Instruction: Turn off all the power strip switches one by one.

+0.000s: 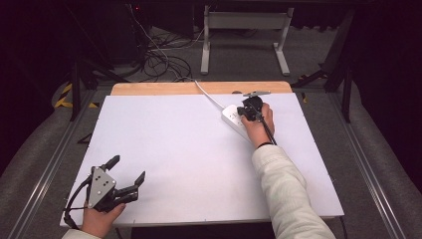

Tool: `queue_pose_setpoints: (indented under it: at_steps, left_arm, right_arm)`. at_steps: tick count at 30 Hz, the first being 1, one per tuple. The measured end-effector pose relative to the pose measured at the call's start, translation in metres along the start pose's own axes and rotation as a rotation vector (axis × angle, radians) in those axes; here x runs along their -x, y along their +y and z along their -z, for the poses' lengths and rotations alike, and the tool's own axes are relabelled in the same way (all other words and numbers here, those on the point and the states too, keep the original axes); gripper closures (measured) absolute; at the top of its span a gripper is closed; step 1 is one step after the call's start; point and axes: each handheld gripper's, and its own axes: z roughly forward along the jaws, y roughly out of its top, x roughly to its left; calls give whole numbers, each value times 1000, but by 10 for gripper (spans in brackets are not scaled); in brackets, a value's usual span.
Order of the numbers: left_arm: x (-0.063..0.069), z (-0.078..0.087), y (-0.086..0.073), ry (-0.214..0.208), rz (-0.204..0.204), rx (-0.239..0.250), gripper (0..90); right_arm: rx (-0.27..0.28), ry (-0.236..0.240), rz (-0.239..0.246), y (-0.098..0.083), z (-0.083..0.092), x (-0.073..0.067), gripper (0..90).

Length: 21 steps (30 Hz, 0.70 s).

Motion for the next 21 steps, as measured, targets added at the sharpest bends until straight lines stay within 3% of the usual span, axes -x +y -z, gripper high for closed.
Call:
queue_pose_setpoints:
  at_steps: [21]
  left_arm:
    - [0,-1,0,-8,-1,0,125]
  right_arm:
    - [-11,-12,5,1,-3,0,900]
